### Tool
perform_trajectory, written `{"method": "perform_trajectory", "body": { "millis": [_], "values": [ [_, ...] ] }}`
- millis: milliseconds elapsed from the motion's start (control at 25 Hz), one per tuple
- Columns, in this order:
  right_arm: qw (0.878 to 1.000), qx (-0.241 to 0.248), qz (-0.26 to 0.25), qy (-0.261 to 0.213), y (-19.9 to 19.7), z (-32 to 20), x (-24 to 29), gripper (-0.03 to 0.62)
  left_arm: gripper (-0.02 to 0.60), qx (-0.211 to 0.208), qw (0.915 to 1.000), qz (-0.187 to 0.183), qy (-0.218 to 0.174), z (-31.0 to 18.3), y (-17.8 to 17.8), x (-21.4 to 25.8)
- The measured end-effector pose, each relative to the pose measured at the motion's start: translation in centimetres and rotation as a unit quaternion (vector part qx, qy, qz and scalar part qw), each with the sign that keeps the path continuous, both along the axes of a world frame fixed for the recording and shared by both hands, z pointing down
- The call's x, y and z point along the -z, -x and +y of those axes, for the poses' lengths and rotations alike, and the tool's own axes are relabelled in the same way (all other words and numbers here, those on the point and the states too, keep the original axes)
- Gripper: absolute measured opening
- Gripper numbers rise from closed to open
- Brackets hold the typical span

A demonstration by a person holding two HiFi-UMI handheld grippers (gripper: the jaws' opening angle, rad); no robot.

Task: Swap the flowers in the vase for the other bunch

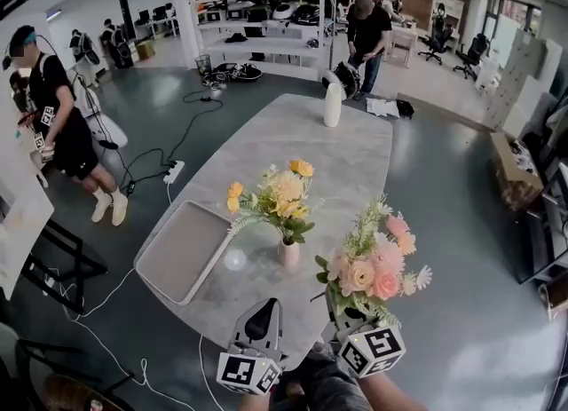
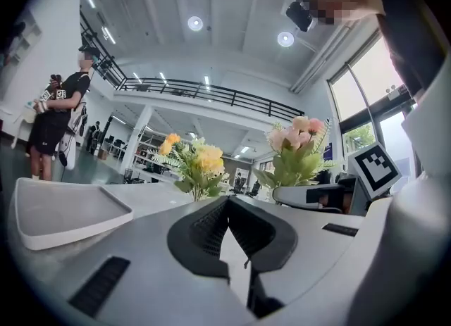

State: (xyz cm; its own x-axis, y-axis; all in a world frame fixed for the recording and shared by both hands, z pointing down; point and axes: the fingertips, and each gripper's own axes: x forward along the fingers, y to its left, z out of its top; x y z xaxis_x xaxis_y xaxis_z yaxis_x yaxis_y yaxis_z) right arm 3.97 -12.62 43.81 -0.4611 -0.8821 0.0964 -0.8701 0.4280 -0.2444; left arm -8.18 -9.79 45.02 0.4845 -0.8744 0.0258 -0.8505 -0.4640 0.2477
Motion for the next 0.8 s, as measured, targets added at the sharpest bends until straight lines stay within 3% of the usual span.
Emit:
{"method": "perform_trajectory", "body": {
  "millis": [320, 800],
  "values": [
    [1.000, 0.006, 0.004, -0.005, 0.9, 3.1, 1.2, 0.071, 0.014, 0.005, 0.9996, 0.029, -0.003, 2.8, 0.9, 1.5],
    [1.000, 0.015, 0.002, -0.011, 1.1, 5.7, 2.3, 0.071, 0.014, 0.006, 0.9989, 0.042, -0.018, 4.6, 1.0, 3.2]
  ]
}}
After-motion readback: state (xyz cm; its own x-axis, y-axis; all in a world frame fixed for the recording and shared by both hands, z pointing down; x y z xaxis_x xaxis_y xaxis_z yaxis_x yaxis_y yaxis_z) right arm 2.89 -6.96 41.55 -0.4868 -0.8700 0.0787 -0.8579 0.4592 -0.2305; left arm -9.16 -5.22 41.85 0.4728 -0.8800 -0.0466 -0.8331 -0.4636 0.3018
